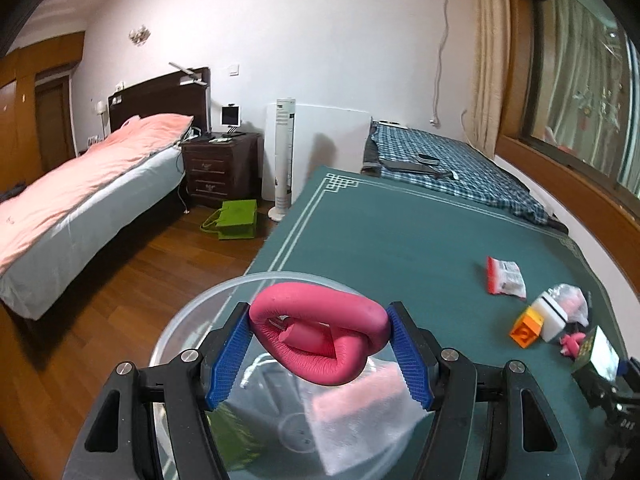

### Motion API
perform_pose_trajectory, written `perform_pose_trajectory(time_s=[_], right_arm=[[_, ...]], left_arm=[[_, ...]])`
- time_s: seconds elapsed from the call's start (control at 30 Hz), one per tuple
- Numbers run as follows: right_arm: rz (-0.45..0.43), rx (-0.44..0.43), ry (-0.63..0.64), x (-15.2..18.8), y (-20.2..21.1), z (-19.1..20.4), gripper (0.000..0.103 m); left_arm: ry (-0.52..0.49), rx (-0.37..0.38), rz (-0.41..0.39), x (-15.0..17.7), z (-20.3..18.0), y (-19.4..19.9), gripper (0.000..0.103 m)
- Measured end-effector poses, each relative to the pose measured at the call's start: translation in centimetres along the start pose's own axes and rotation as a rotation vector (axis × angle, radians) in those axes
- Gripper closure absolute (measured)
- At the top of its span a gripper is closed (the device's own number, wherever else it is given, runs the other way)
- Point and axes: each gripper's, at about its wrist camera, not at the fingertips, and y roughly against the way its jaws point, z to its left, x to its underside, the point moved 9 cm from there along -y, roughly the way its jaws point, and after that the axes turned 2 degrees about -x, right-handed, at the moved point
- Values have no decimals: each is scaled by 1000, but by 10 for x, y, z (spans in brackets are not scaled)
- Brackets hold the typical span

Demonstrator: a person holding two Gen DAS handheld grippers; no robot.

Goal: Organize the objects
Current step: 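Open the left gripper to drop the ring while the right gripper releases the box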

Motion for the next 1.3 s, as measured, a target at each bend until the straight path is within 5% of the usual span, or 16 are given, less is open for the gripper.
perform_pose_trajectory(time_s=[0.53,0.63,1.3], right_arm=[[23,-203,98,-39,-49,123,20],[27,-221,113,-47,-62,140,20],[79,-303,229,-71,-131,234,18]], left_arm=[[100,20,69,3,55,-29,30],[110,14,64,4,62,-28,21],[176,-14,-5,1,93,7,20]])
